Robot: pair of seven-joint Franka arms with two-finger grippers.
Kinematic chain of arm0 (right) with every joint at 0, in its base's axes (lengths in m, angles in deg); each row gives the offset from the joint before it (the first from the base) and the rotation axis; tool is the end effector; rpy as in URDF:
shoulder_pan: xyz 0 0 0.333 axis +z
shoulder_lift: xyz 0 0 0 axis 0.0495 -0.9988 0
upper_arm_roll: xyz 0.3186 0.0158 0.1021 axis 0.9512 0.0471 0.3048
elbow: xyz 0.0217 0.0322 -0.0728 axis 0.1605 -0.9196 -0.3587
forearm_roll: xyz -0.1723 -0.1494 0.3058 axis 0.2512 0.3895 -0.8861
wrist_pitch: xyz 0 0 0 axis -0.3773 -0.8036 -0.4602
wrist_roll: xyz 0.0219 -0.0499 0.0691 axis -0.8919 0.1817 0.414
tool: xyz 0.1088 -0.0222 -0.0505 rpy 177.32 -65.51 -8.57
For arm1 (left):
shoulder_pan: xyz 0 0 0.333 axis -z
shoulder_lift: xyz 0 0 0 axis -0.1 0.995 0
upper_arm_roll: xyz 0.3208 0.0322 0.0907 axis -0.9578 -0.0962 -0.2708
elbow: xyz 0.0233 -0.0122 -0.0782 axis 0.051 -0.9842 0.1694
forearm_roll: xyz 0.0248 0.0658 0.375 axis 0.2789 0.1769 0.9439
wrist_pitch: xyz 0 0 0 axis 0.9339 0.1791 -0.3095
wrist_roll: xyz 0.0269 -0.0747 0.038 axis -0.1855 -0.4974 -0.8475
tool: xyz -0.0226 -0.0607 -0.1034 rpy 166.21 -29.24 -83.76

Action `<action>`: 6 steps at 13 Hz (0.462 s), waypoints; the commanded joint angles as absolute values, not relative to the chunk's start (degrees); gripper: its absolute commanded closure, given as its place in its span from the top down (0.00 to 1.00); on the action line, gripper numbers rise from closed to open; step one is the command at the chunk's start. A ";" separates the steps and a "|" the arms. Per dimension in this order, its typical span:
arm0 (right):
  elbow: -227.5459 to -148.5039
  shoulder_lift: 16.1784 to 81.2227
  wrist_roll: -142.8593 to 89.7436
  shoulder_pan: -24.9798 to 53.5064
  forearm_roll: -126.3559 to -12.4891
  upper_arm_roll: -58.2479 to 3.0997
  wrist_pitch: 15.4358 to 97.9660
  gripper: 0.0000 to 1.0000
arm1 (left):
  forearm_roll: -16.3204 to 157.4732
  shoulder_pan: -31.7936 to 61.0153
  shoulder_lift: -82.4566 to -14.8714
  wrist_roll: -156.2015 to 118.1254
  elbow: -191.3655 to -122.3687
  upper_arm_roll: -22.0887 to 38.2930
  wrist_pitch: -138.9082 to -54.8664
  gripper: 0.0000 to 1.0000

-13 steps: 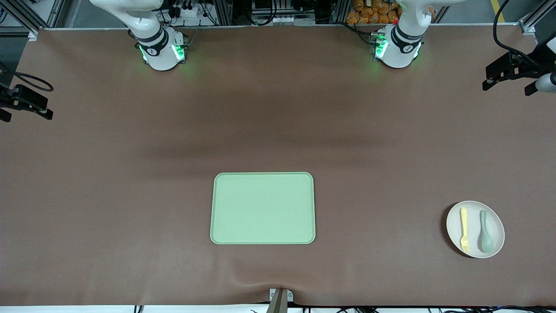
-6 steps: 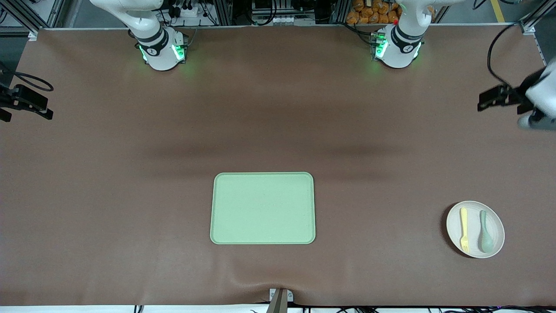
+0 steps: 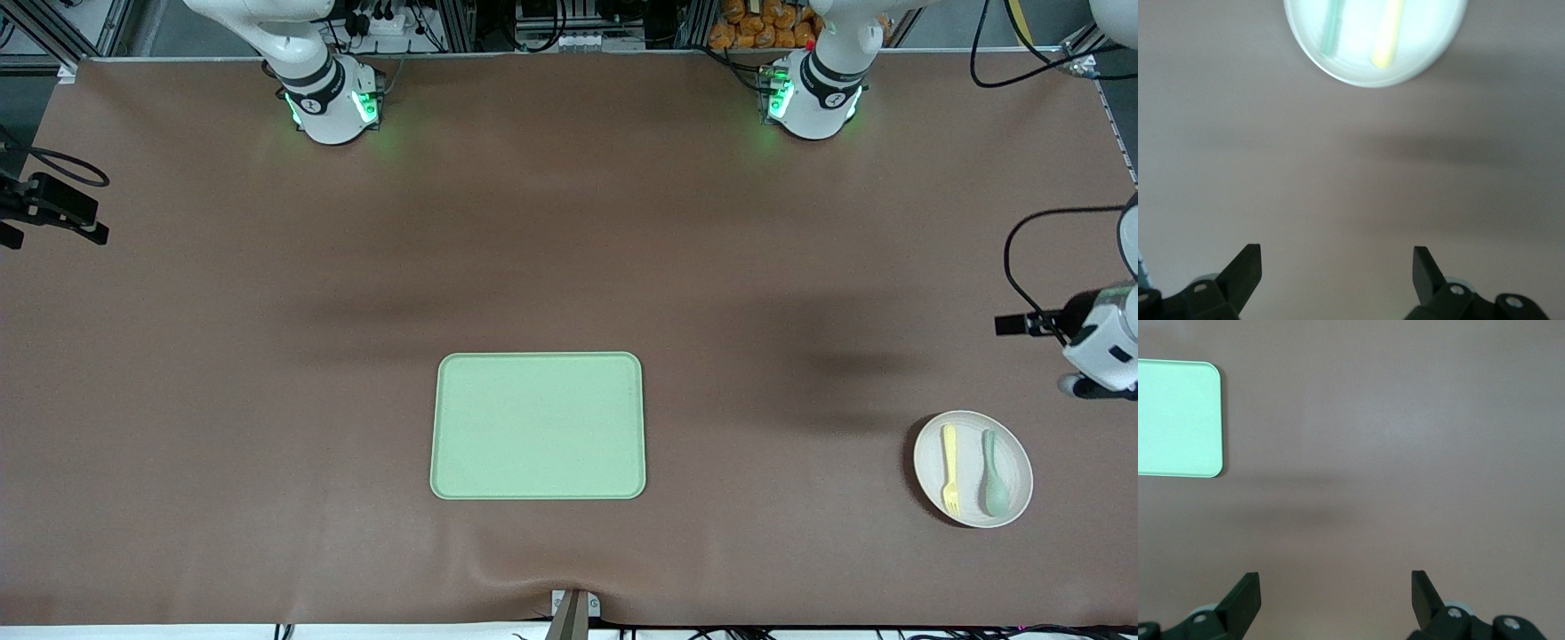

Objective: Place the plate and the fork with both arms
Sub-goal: 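Move the left gripper out toward the white plate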

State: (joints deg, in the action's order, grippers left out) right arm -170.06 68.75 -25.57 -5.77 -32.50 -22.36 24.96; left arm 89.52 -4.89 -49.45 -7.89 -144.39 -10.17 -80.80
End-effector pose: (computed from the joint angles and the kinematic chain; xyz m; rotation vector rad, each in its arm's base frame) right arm 0.5509 -0.0305 0.6583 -3.1397 -0.0781 0.0186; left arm 0.6409 0.1388 0.4047 -2.9836 -0.0817 0.3203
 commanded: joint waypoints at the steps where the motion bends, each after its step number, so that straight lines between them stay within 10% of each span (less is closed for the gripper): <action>1: -170.04 69.09 -25.00 -6.26 -33.02 -22.12 24.58 1.00 | 90.64 -9.37 -42.67 -7.40 -142.23 -9.70 -90.24 1.00; 6: -170.04 69.09 -25.00 -6.26 -33.10 -22.12 24.49 1.00 | 92.49 -13.07 -33.95 -6.35 -142.23 -9.70 -104.24 1.00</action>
State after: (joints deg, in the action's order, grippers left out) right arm -170.07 68.75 -25.57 -5.77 -32.50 -22.37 24.94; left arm 90.51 -12.71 -35.89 -6.92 -144.24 -10.21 -102.10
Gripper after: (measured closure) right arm 0.000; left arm 0.000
